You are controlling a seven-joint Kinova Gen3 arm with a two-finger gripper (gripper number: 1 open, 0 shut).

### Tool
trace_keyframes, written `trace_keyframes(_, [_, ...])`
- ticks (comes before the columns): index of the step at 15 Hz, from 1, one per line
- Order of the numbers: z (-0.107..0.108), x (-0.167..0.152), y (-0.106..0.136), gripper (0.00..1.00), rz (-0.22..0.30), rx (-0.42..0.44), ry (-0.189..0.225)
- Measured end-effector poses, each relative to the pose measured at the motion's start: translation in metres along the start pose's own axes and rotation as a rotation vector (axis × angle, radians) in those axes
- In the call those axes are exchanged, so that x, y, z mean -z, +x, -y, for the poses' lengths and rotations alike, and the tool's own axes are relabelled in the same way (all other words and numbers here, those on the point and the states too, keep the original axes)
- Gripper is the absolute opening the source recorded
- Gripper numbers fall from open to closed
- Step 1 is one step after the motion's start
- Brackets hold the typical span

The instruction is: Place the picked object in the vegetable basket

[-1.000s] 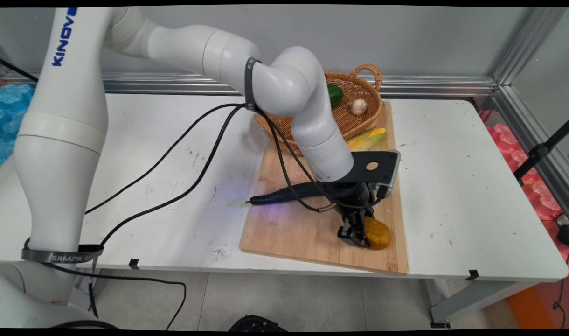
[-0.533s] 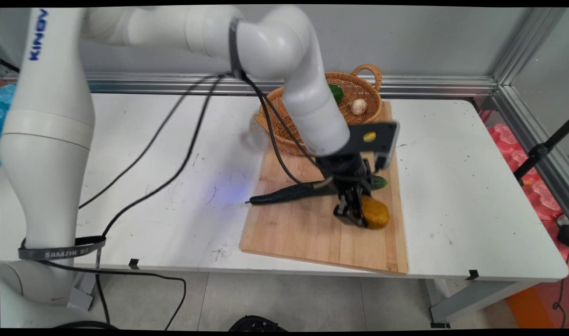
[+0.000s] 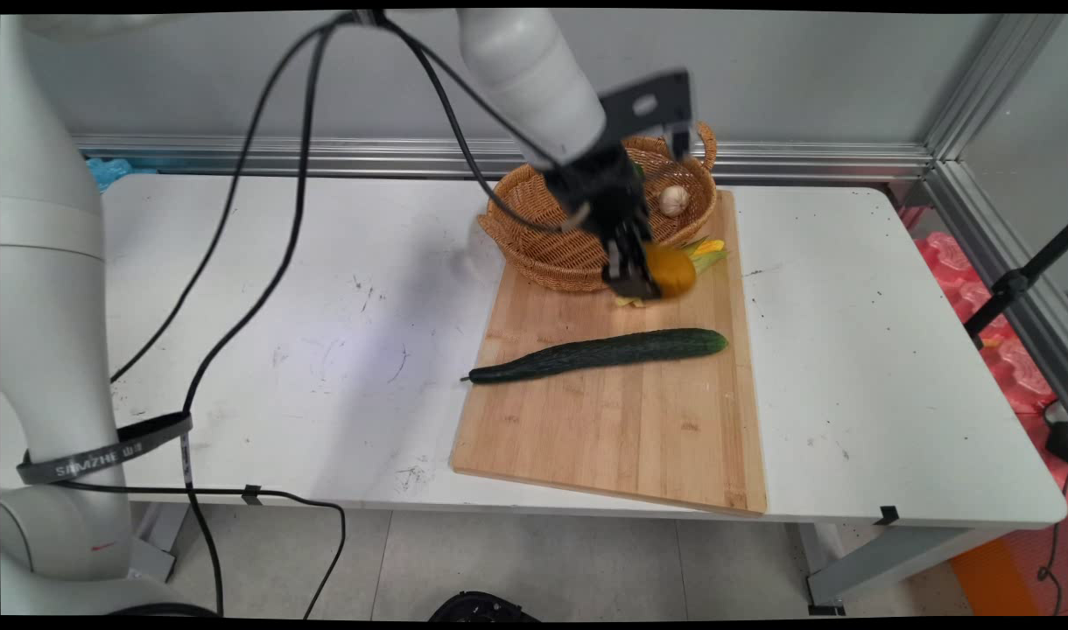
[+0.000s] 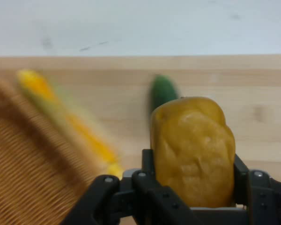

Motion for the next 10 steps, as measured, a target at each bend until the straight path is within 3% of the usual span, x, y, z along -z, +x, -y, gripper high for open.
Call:
trace_keyframes(6, [0.058,0.041,-0.023,0.00,0.027,0.212,0.194])
trace_keyframes(10, [0.088,0.038,-0.038,0.00,0.049,0.297,0.275])
